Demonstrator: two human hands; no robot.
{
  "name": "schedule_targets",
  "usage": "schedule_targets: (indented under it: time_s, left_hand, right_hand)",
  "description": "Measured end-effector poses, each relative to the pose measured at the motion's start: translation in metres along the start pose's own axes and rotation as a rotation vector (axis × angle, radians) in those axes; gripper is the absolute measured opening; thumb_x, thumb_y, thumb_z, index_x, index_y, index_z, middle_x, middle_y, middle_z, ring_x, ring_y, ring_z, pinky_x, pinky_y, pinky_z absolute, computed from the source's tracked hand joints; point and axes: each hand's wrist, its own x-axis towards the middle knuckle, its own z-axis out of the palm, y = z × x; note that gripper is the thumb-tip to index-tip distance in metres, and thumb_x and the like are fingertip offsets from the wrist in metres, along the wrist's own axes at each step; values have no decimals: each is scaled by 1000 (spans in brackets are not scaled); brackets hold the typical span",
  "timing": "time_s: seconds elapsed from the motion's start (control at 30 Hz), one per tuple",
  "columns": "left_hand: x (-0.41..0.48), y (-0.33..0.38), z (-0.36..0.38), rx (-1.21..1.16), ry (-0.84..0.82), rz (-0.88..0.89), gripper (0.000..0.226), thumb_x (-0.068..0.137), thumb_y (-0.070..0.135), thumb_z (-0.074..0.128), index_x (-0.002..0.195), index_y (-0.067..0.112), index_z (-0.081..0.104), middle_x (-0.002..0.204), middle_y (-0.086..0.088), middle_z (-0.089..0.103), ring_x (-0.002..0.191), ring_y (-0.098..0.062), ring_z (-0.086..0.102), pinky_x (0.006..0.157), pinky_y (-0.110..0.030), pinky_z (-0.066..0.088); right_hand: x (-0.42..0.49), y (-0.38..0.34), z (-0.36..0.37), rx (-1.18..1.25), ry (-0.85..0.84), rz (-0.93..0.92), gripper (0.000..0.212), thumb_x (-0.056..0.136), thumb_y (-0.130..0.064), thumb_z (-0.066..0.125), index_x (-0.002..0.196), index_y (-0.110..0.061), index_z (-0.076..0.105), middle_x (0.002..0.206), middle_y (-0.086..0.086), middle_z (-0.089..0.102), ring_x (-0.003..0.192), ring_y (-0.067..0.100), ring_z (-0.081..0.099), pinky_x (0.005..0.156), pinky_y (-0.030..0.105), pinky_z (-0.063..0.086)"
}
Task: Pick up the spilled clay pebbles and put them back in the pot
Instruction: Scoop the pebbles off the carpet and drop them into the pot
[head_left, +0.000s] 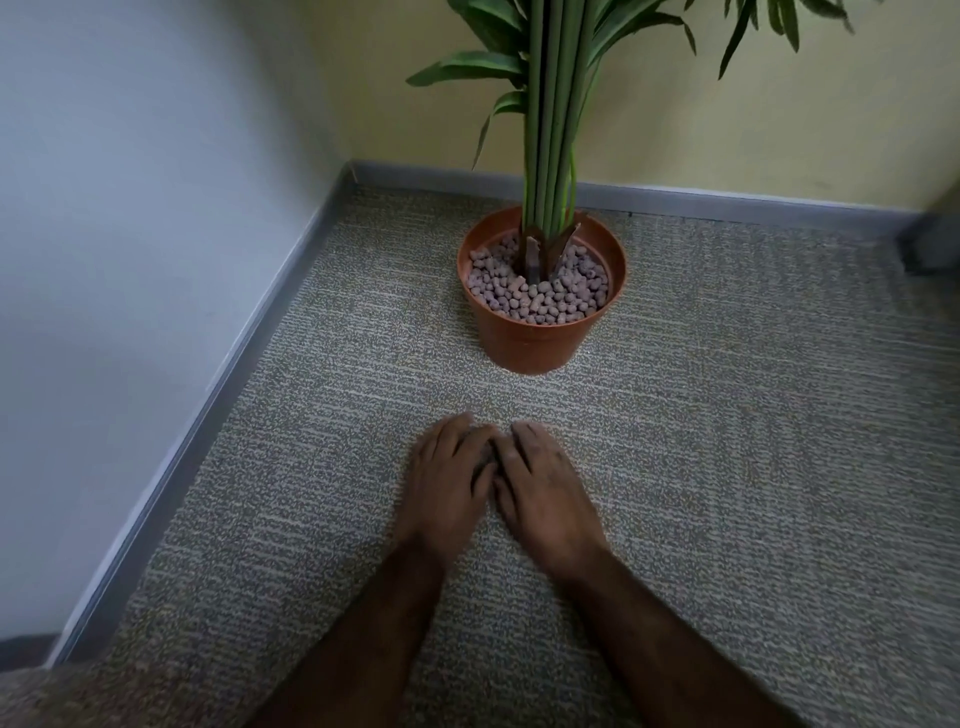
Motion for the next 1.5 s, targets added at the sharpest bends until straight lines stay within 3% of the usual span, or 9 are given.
schedule_targets:
  time_s: [0.1,0.2,0.37,0.53,0.63,0.97,1.17,1.33,1.5]
  left_hand:
    - [7,-4,1,-57,35,10,39,96,25,57,134,19,59,147,-5,52,141,-25,42,120,-39,28]
    - [13,-6,2,-62,31,33,34,93,22,61,127,19,62,138,-4,55,133,-25,47,115,-41,34]
    - [14,-17,-1,-92,51,55,31,91,33,62,121,23,62,128,1,55,122,-20,48,107,-41,42]
    - [18,-14,-2,78,-1,116,49,92,47,54,138,31,51,134,2,52,124,-20,46,106,-40,36]
    - [23,-8,-3,183,0,149,32,95,47,48,119,30,60,120,1,56,110,-22,51,96,-40,41]
    - [28,0,-3,283,54,200,10,91,24,61,87,14,62,87,-8,66,83,-28,63,77,-41,52]
    - [29,2,-8,304,59,184,20,91,26,64,73,16,65,73,-6,68,66,-27,66,59,-35,51]
    - [38,2,-12,192,99,57,37,100,35,52,71,15,62,69,-7,68,61,-31,63,54,-34,44]
    - [42,9,-27,-482,263,-240,45,100,27,56,57,19,43,47,9,39,44,-10,33,47,-29,27]
  right_hand:
    - [9,3,3,-31,99,-86,36,100,-25,61,130,-5,63,129,18,61,121,35,57,103,49,50]
    - [13,6,4,-51,166,-95,22,97,-23,66,115,-9,66,112,10,62,101,27,56,88,42,50]
    - [9,7,7,-183,181,-22,12,96,-28,58,102,-17,59,102,6,56,91,26,50,79,43,43]
    - [8,7,2,-233,183,75,21,97,-38,54,98,-18,59,98,6,57,88,25,53,63,39,50]
    - [6,7,1,-251,140,17,23,95,-35,51,91,-15,62,91,8,63,80,27,61,50,37,51]
    - [9,12,-8,-254,110,-144,18,93,-29,68,80,-18,66,79,3,66,67,22,62,44,29,40]
    - [18,12,-16,-232,114,-116,22,90,-26,75,73,-15,66,67,6,66,53,26,63,41,32,44]
    - [34,11,-24,264,170,407,43,105,-34,53,65,-17,54,65,5,64,52,22,52,52,32,36]
    - [35,25,-46,1737,425,1002,45,104,-27,50,59,-23,47,53,-2,42,42,10,32,37,19,24]
